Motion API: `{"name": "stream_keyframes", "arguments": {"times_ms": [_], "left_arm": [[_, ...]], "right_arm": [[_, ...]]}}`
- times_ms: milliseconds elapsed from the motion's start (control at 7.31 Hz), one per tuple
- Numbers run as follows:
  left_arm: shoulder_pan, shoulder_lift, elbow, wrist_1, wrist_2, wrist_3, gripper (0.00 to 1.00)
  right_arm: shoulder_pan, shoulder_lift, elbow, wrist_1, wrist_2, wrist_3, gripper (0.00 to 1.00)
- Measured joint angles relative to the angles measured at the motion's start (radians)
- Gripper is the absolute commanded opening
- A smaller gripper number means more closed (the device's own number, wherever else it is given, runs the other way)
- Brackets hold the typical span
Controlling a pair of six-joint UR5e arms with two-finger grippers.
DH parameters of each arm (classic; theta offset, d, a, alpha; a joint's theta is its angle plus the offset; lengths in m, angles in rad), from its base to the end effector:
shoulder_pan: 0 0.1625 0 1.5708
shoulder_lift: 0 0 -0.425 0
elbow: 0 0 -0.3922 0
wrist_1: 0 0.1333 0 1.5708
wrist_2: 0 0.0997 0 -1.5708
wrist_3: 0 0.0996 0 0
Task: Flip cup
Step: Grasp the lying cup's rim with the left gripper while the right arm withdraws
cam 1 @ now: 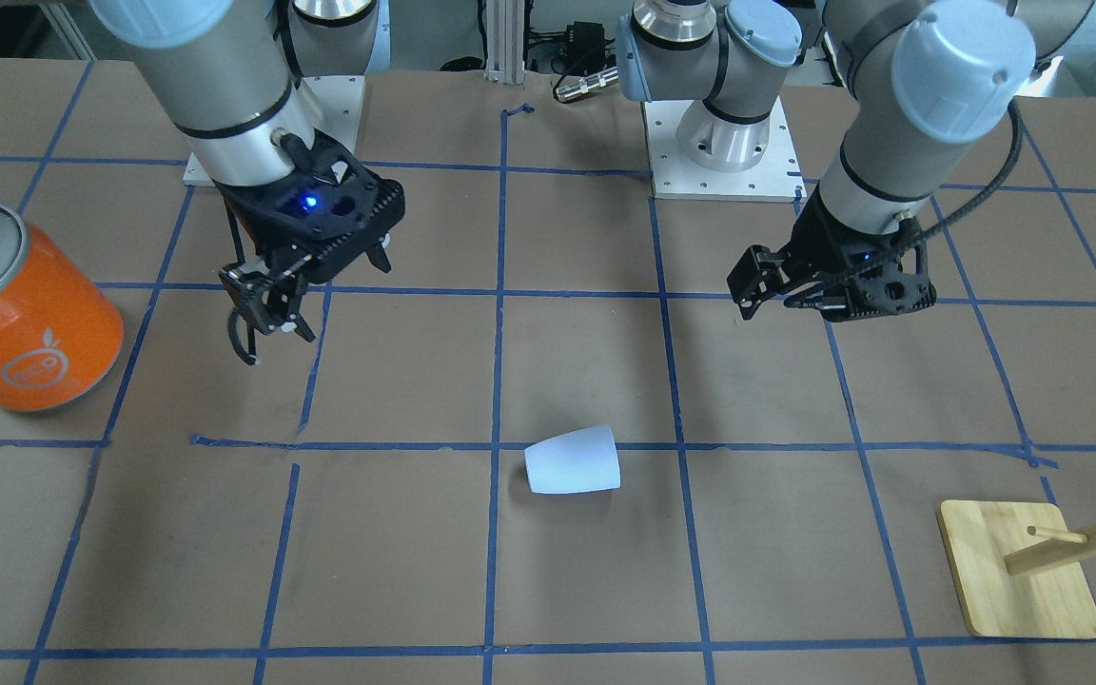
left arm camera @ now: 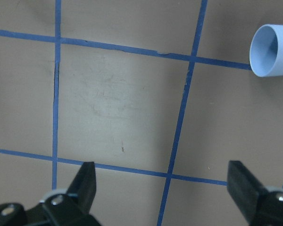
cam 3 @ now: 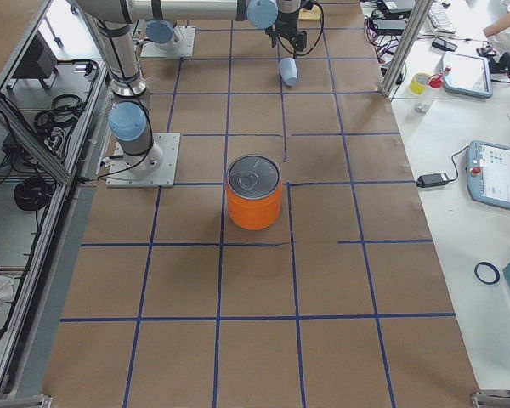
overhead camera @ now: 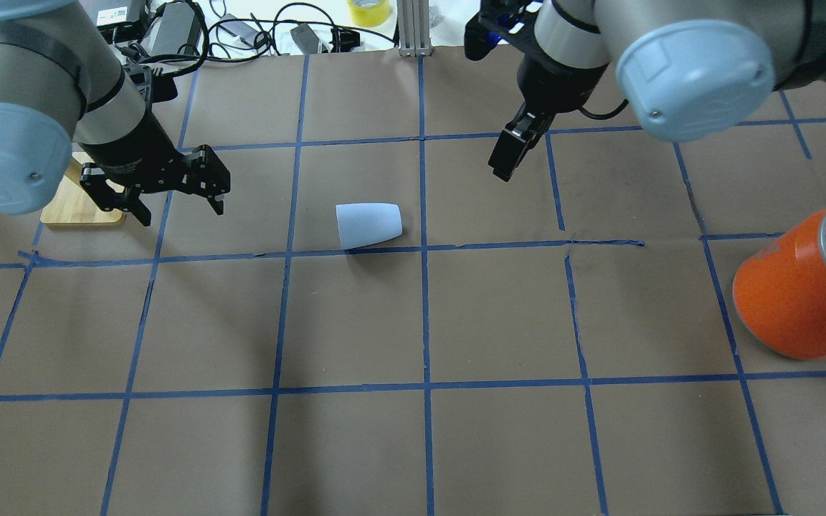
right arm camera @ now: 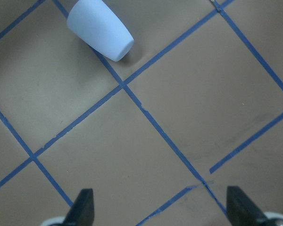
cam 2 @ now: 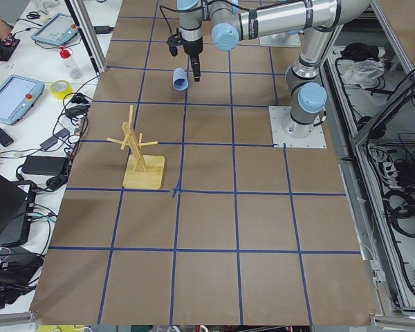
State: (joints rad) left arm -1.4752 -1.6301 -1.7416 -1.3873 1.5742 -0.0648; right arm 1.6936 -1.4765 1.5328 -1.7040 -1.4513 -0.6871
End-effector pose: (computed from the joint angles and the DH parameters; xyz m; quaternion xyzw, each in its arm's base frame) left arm -0.0844 -0.5124 0.3932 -0.0801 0.9965 0.0233 0.0013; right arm 0.2101 -0.5168 0.4726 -0.3951 0.9159 -0.0535 0.0466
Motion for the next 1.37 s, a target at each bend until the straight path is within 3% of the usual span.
{"name": "stream_keyframes", "arguments": {"times_ms": [547, 821, 1095, 1368], "left_arm": [[-0.001, -0.185, -0.081, 0.312, -0.402, -0.078, 1.0], [-0.008, -0.275, -0.085, 0.449, -0.487, -0.15, 1.0], [-0.021, -0.346, -0.086, 0.541, -0.569, -0.212, 1.0], [-0.051, -0.394, -0.087, 0.578, -0.592, -0.227, 1.0]], "right_arm": [[-0.024, -0.077, -0.014, 0.084, -0.084, 0.361, 1.0], [-0.03, -0.1, -0.023, 0.149, -0.168, 0.482, 1.0], [-0.06, -0.104, -0.025, 0.168, -0.177, 0.534, 1.0], [-0.081, -0.107, -0.026, 0.174, -0.171, 0.543, 1.0]]}}
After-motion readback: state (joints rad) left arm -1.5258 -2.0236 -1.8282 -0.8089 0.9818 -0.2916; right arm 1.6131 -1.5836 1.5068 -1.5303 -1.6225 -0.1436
